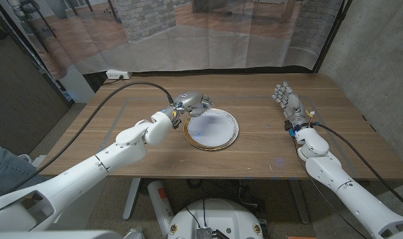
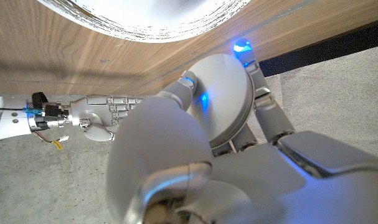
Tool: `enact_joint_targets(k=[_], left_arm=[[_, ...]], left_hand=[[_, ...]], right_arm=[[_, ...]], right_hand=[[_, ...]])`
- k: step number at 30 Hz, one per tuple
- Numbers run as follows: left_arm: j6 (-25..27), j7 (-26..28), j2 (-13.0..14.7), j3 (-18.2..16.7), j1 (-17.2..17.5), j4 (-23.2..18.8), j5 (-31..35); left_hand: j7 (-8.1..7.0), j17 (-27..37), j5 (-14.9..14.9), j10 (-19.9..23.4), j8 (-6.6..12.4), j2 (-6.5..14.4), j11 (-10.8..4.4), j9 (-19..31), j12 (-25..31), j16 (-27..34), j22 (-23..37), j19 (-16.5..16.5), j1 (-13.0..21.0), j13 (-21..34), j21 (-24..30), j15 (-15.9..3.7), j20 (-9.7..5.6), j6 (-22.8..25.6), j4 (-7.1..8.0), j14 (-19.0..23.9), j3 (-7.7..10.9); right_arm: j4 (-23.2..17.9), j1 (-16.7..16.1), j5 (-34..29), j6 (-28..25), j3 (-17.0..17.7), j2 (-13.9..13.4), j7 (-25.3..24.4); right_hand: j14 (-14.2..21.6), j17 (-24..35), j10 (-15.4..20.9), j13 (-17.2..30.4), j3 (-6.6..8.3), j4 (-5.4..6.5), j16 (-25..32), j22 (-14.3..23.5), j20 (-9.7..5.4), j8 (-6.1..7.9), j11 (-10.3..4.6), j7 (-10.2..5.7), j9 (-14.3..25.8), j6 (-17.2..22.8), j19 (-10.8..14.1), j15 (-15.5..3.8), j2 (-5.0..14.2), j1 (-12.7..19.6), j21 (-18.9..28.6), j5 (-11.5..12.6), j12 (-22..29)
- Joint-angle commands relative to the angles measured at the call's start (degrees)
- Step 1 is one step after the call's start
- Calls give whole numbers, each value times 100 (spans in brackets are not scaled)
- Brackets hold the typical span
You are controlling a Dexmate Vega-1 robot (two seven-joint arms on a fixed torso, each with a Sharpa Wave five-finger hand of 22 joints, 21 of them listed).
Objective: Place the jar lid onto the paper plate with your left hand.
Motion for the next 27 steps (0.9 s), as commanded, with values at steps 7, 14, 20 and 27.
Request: enact_joint_targets(k=[7, 14, 20, 27], left_arm=[[-202, -78, -199, 209, -141, 294, 142], [-244, -50, -261, 260, -155, 392, 160], [-250, -65, -314, 298, -151, 479, 107], [-213, -93, -345, 337, -141, 500, 85]], left_hand=[[-97, 29, 35, 66, 155, 15, -30, 5, -42, -44, -1, 43, -66, 38, 67, -586, -98, 389, 16, 26, 9], [-92, 40, 37, 72, 160, 21, -28, 0, -61, -55, -2, 23, -66, 54, 81, -592, -101, 387, 16, 27, 11], [-98, 46, 37, 83, 169, 14, -39, -5, -77, -70, -4, 19, -75, 70, 101, -584, -103, 394, 17, 24, 10], [-105, 53, 37, 94, 172, 10, -53, -10, -93, -81, -5, 2, -81, 86, 114, -576, -109, 387, 18, 26, 10]], right_arm=[[12, -4, 12, 7, 18, 5, -7], [73, 25, 18, 26, 5, 42, 6], [87, 26, 12, 30, 1, 47, 0], [117, 25, 35, 37, 4, 47, 35]], right_hand=[[47, 18, 36, 32, -8, -36, 0, 18, 4, 32, -17, -7, 31, 50, 58, -23, 31, 70, -19, -12, 12], [49, 18, 42, 32, -8, -36, 0, 19, 1, 34, -16, -5, 31, 55, 63, -23, 33, 69, -25, -12, 13], [50, 18, 42, 32, -7, -36, -1, 19, 3, 34, -15, -8, 31, 57, 67, -27, 35, 68, -32, -13, 12], [46, 19, 41, 32, -7, -37, -3, 19, 3, 34, -14, -8, 31, 58, 70, -27, 36, 67, -38, -13, 11]])
